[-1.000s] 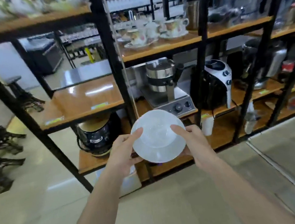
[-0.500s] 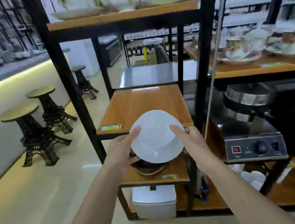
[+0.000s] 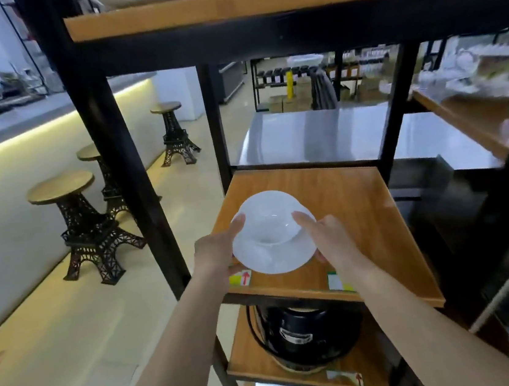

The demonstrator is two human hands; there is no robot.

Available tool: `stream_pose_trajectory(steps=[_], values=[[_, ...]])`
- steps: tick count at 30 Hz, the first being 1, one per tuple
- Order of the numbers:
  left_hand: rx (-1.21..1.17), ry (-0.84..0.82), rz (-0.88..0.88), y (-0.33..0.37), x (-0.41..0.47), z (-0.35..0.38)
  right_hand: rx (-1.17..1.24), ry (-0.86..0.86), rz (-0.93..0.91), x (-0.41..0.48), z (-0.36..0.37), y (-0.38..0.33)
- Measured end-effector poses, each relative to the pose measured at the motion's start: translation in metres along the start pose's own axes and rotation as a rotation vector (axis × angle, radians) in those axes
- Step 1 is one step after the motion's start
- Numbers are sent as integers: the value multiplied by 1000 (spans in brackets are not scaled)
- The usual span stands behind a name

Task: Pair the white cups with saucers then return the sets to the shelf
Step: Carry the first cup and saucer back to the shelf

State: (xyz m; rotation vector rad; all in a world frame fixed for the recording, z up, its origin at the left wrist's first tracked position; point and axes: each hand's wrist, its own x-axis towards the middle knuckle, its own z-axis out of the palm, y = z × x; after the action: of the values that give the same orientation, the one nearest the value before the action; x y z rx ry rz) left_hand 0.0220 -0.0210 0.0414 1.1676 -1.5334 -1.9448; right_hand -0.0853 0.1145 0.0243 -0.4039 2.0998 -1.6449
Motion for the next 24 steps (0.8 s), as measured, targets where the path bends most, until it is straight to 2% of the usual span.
stream_pose_trajectory(steps=[4,11,20,24], values=[[-11,53,13,10,55,2,-42,28,39,41,20,-7],[59,42,-2,18,124,0,-85,84,131,102,50,-6],[-1,60,-121,14,153,13,-137,91,193,131,60,1],[45,65,-102,13,158,13,-197,81,194,134,59,1]])
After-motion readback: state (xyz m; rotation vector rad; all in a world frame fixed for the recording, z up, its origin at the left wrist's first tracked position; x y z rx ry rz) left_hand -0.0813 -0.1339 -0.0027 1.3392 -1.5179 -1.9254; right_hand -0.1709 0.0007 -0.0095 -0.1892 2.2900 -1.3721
